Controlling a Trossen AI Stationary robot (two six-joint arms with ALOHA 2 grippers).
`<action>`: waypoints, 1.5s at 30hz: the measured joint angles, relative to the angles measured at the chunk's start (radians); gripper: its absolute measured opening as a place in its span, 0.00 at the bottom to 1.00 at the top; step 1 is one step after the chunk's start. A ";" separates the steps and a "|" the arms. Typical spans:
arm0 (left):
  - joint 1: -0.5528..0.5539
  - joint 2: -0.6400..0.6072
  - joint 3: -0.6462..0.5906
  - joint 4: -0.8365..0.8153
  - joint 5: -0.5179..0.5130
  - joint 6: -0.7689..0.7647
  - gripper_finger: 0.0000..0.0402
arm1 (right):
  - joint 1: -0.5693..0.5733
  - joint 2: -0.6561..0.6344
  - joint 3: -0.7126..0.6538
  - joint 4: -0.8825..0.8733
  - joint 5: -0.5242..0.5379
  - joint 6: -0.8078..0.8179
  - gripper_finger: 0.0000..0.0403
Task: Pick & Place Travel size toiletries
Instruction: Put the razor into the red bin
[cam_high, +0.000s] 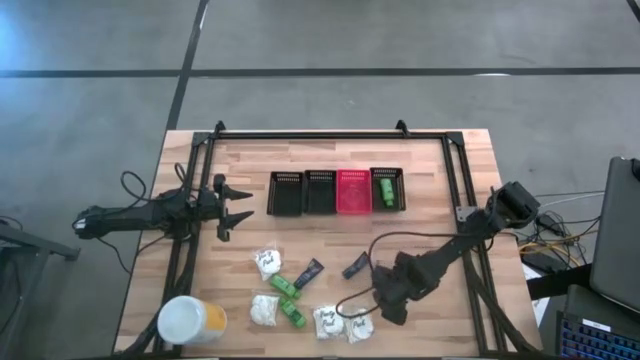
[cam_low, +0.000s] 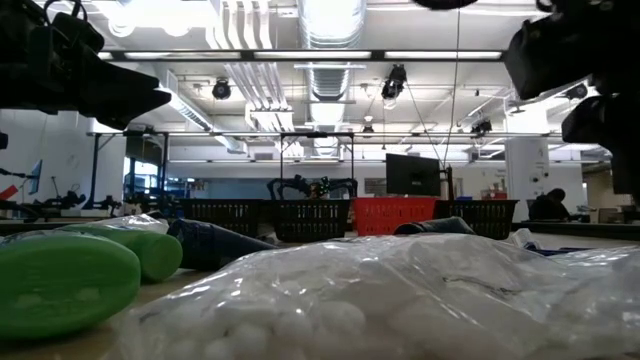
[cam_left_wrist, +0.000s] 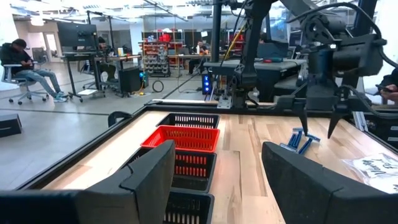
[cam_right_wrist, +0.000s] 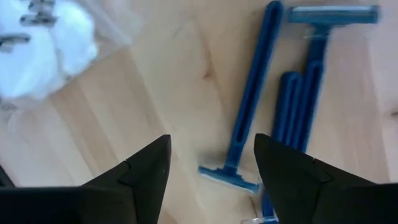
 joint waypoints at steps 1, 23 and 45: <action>0.000 0.000 0.000 0.000 0.000 0.000 0.62 | 0.007 0.006 0.004 0.001 0.000 -0.006 0.59; 0.000 0.000 0.000 0.000 0.000 0.000 0.62 | 0.022 0.057 -0.011 0.003 0.047 -0.002 0.68; 0.000 0.000 0.000 0.000 0.000 0.000 0.62 | 0.003 0.060 -0.056 0.029 0.067 0.220 0.42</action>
